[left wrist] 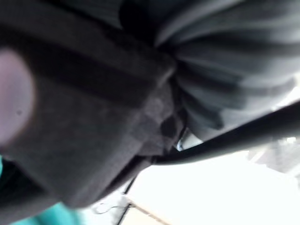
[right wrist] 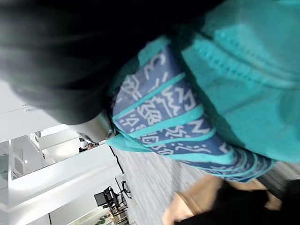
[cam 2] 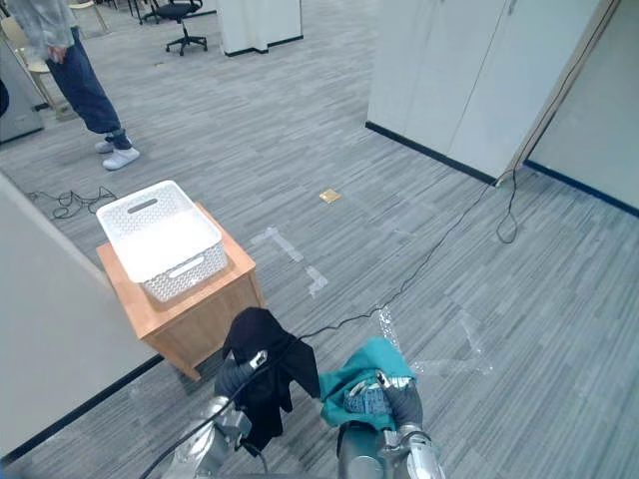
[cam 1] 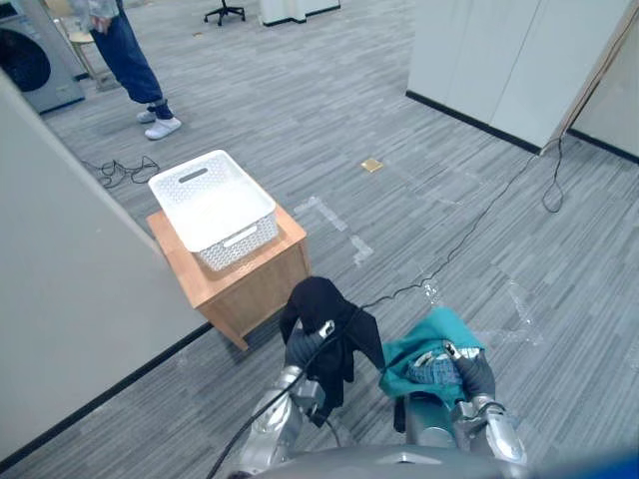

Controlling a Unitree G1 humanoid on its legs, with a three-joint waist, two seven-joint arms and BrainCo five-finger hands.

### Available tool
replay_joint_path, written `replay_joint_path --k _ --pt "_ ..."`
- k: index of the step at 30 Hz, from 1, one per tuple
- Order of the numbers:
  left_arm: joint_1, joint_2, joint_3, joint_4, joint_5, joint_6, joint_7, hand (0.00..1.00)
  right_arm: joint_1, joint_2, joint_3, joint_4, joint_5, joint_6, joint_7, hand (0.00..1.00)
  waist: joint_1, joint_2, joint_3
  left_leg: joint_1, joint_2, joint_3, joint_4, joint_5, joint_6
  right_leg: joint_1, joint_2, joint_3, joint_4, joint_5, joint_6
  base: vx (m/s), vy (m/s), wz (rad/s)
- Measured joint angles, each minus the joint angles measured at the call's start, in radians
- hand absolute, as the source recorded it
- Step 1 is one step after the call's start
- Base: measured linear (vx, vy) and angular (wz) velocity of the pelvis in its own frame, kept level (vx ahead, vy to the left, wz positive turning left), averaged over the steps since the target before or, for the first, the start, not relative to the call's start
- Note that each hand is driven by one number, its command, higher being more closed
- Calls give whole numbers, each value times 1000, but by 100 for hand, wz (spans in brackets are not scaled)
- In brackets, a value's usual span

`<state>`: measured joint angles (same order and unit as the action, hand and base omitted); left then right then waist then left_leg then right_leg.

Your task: Tidy the bed and pick cloth on bed and put in laundry

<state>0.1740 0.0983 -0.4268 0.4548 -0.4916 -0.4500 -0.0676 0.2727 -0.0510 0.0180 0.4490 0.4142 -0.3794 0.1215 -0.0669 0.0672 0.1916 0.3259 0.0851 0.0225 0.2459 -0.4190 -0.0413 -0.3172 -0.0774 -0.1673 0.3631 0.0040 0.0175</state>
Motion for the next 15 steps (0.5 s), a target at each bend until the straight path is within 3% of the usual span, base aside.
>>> replay_joint_path --k 1,3,5,6,7,8,9,11,12,13,14,15 --pt "-3 1 0 11 -2 0 1 100 -17 4 0 0 5 1 2 100 2 -11 2 -40 15 0 100 26 -12 -5 8 -10 38 -35 -24 453 -279 -11" --pt "8 -4 1 13 -9 0 1 100 -36 1 3 -4 5 2 12 100 2 -8 3 -144 48 -7 361 110 -16 41 41 -20 30 -77 -46 386 -243 -14" --pt "26 -24 19 14 -8 -4 0 100 -38 -15 18 -1 2 3 35 100 15 12 21 -305 119 -13 716 388 -26 187 109 -33 -105 -92 -61 417 -174 -19" --pt "31 -29 26 13 -8 -8 -2 100 -38 -20 22 -1 1 4 39 100 18 18 20 -341 125 -11 777 374 -16 212 118 -34 -130 -92 -61 455 -117 -16" --pt "37 -39 44 12 -8 -15 -14 100 -43 -30 23 -1 -8 4 54 100 24 14 25 -430 114 -10 894 321 -3 279 129 -24 -178 -93 -63 370 -86 -16" --pt "45 -39 47 10 -9 -21 -22 100 -43 -39 22 -1 -8 5 70 100 33 -4 36 -484 77 -5 891 280 -8 331 129 -9 -214 -99 -73 363 -98 -20" --pt "49 -39 47 7 -9 -25 -26 100 -44 -43 21 -1 -8 5 75 100 36 -7 38 -503 53 -5 863 263 -10 351 129 -3 -230 -101 -77 315 -94 -35" --pt "65 -41 48 -15 -18 -33 -41 100 -50 -47 15 -3 -8 6 102 100 73 -7 38 -538 -36 -5 557 216 -15 403 126 21 -266 -115 -103 284 -45 -51" --pt "68 -41 47 -26 -28 -33 -41 100 -51 -45 16 -4 -8 6 109 100 75 -7 38 -537 -54 -4 448 217 -15 413 126 23 -274 -119 -109 289 10 -35" --pt "70 -44 45 -49 -45 -34 -39 100 -50 -41 16 -8 -17 10 112 100 72 -7 38 -530 -80 -1 231 233 -17 433 126 23 -287 -129 -111 307 45 -17" --pt "66 -52 45 -52 -50 -39 -35 100 -50 -37 14 -8 -27 18 111 100 75 -7 39 -503 -97 11 17 299 -17 458 126 27 -291 -137 -102 418 86 -11" --pt "64 -54 43 -50 -51 -39 -35 100 -48 -35 15 -8 -30 20 111 100 73 -7 39 -488 -99 27 -65 334 -14 473 126 26 -295 -144 -97 469 131 -5"
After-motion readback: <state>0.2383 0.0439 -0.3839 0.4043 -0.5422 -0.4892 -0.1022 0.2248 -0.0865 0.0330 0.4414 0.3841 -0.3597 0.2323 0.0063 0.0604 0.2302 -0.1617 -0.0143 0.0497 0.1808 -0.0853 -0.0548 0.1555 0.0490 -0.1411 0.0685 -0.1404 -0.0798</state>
